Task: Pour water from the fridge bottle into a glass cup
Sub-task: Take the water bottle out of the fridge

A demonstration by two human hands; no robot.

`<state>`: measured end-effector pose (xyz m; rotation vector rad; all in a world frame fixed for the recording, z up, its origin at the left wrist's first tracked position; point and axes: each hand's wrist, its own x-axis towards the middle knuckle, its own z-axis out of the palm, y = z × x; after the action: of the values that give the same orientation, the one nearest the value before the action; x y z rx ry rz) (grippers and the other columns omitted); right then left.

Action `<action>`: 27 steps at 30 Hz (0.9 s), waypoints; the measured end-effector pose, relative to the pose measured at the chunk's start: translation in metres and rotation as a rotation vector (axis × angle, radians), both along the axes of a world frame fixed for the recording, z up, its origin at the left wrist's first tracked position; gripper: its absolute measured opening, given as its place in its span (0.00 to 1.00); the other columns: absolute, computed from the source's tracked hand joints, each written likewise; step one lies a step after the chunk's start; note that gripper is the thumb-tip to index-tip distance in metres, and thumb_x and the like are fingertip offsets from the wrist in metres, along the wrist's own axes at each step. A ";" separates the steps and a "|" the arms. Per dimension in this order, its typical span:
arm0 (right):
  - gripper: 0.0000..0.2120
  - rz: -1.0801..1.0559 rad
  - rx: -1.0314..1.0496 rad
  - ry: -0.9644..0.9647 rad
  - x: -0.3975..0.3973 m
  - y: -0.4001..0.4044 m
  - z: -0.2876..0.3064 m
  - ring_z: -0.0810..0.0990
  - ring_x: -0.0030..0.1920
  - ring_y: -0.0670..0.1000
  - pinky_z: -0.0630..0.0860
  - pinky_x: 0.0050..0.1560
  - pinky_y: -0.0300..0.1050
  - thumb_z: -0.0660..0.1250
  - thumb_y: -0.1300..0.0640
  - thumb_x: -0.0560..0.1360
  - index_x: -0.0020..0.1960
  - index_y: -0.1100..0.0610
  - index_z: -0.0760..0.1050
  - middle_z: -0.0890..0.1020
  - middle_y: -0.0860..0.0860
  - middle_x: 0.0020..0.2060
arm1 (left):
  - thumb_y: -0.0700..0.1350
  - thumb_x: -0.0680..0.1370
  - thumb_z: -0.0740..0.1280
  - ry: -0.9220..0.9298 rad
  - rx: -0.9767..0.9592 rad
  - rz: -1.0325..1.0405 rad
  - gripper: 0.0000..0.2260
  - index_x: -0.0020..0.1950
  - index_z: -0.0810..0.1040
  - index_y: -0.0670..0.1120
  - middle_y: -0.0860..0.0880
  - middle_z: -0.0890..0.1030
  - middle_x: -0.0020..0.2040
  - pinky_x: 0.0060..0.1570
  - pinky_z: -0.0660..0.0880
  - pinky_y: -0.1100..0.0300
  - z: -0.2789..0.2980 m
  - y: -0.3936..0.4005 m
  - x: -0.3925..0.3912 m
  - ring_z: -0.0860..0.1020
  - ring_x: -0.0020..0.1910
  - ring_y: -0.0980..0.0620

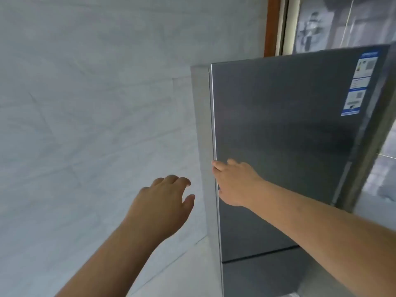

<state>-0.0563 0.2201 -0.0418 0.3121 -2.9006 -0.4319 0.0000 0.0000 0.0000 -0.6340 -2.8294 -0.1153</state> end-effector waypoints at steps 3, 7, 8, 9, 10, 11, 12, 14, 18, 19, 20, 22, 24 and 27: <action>0.22 0.002 0.183 0.030 -0.041 0.001 0.002 0.72 0.63 0.56 0.68 0.48 0.49 0.61 0.56 0.79 0.72 0.57 0.72 0.71 0.52 0.69 | 0.61 0.85 0.54 -0.058 0.064 0.014 0.20 0.77 0.66 0.60 0.61 0.71 0.74 0.66 0.71 0.57 -0.014 0.011 -0.016 0.70 0.72 0.55; 0.25 -0.073 0.252 -0.059 -0.071 0.003 0.000 0.79 0.57 0.58 0.66 0.42 0.48 0.62 0.57 0.79 0.76 0.57 0.67 0.63 0.54 0.78 | 0.60 0.85 0.55 -0.143 0.096 0.051 0.19 0.76 0.66 0.61 0.62 0.70 0.75 0.66 0.71 0.58 -0.033 0.017 -0.036 0.70 0.72 0.57; 0.27 -0.090 0.250 -0.066 -0.074 0.007 -0.004 0.80 0.54 0.57 0.67 0.39 0.47 0.63 0.57 0.79 0.78 0.58 0.65 0.59 0.54 0.80 | 0.60 0.85 0.55 -0.159 0.093 0.061 0.19 0.76 0.66 0.61 0.62 0.70 0.75 0.67 0.71 0.57 -0.035 0.017 -0.040 0.70 0.72 0.57; 0.28 -0.096 0.247 -0.066 -0.077 0.008 -0.009 0.81 0.52 0.57 0.66 0.36 0.46 0.63 0.58 0.79 0.78 0.59 0.64 0.57 0.55 0.81 | 0.60 0.85 0.56 -0.171 0.100 0.056 0.19 0.76 0.66 0.61 0.62 0.69 0.75 0.67 0.71 0.57 -0.039 0.018 -0.044 0.71 0.72 0.56; 0.29 -0.100 0.240 -0.062 -0.080 0.007 -0.013 0.81 0.50 0.56 0.63 0.32 0.45 0.63 0.58 0.79 0.78 0.60 0.63 0.56 0.56 0.81 | 0.60 0.85 0.56 -0.181 0.096 0.047 0.19 0.76 0.66 0.61 0.62 0.69 0.75 0.67 0.71 0.57 -0.041 0.019 -0.049 0.71 0.72 0.56; 0.28 -0.103 0.225 -0.056 -0.082 0.005 -0.016 0.80 0.50 0.56 0.60 0.29 0.46 0.63 0.59 0.78 0.77 0.60 0.64 0.57 0.56 0.80 | 0.60 0.85 0.56 -0.185 0.100 0.034 0.19 0.76 0.66 0.61 0.62 0.69 0.75 0.67 0.71 0.57 -0.042 0.020 -0.055 0.70 0.72 0.56; 0.28 -0.114 0.208 -0.054 -0.084 0.003 -0.018 0.79 0.50 0.56 0.58 0.27 0.46 0.64 0.59 0.78 0.77 0.61 0.64 0.59 0.57 0.78 | 0.60 0.85 0.57 -0.195 0.113 0.024 0.19 0.76 0.66 0.61 0.62 0.69 0.75 0.67 0.71 0.57 -0.042 0.021 -0.061 0.70 0.73 0.56; 0.26 -0.140 0.191 -0.032 -0.084 -0.004 -0.018 0.79 0.51 0.57 0.56 0.27 0.47 0.63 0.60 0.79 0.76 0.62 0.64 0.61 0.58 0.77 | 0.59 0.85 0.58 -0.196 0.142 0.000 0.19 0.76 0.67 0.60 0.62 0.70 0.75 0.67 0.72 0.57 -0.043 0.022 -0.076 0.71 0.72 0.56; 0.28 -0.209 0.141 -0.001 -0.082 -0.017 -0.019 0.80 0.55 0.58 0.66 0.37 0.47 0.63 0.60 0.81 0.79 0.61 0.61 0.57 0.59 0.80 | 0.58 0.84 0.60 -0.241 0.214 -0.065 0.19 0.75 0.69 0.60 0.61 0.73 0.73 0.68 0.74 0.56 -0.048 0.019 -0.098 0.74 0.70 0.58; 0.28 -0.225 0.142 -0.002 -0.082 -0.020 -0.020 0.80 0.56 0.59 0.67 0.40 0.47 0.62 0.60 0.81 0.79 0.62 0.60 0.56 0.59 0.80 | 0.57 0.84 0.60 -0.249 0.225 -0.092 0.19 0.75 0.68 0.60 0.61 0.73 0.73 0.68 0.74 0.56 -0.050 0.017 -0.103 0.74 0.70 0.58; 0.28 -0.244 0.135 -0.007 -0.080 -0.024 -0.020 0.80 0.57 0.59 0.68 0.41 0.47 0.62 0.61 0.81 0.80 0.62 0.59 0.56 0.59 0.81 | 0.57 0.84 0.61 -0.262 0.231 -0.119 0.19 0.76 0.68 0.60 0.60 0.72 0.74 0.68 0.74 0.57 -0.051 0.016 -0.107 0.74 0.70 0.58; 0.28 -0.272 0.127 -0.018 -0.075 -0.032 -0.018 0.80 0.51 0.58 0.69 0.40 0.47 0.64 0.61 0.81 0.79 0.63 0.60 0.58 0.61 0.79 | 0.56 0.84 0.61 -0.274 0.247 -0.180 0.20 0.77 0.66 0.59 0.59 0.71 0.75 0.70 0.73 0.57 -0.054 0.014 -0.117 0.74 0.71 0.58; 0.28 -0.304 0.126 -0.040 -0.064 -0.036 -0.020 0.76 0.37 0.56 0.69 0.32 0.45 0.65 0.61 0.81 0.79 0.64 0.62 0.60 0.63 0.77 | 0.55 0.85 0.60 -0.296 0.265 -0.245 0.22 0.79 0.64 0.59 0.57 0.69 0.78 0.72 0.72 0.56 -0.056 0.014 -0.126 0.73 0.72 0.56; 0.21 -0.332 0.015 -0.034 -0.033 -0.028 -0.026 0.75 0.31 0.54 0.71 0.30 0.45 0.65 0.57 0.81 0.73 0.61 0.69 0.63 0.62 0.75 | 0.52 0.86 0.60 -0.297 0.313 -0.343 0.24 0.82 0.59 0.59 0.55 0.64 0.82 0.76 0.69 0.52 -0.060 0.023 -0.136 0.71 0.76 0.52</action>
<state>-0.0893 0.1922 -0.0675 -0.1665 -2.9880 -0.5018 -0.1360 0.0226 -0.0597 -1.0946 -2.8471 -0.7525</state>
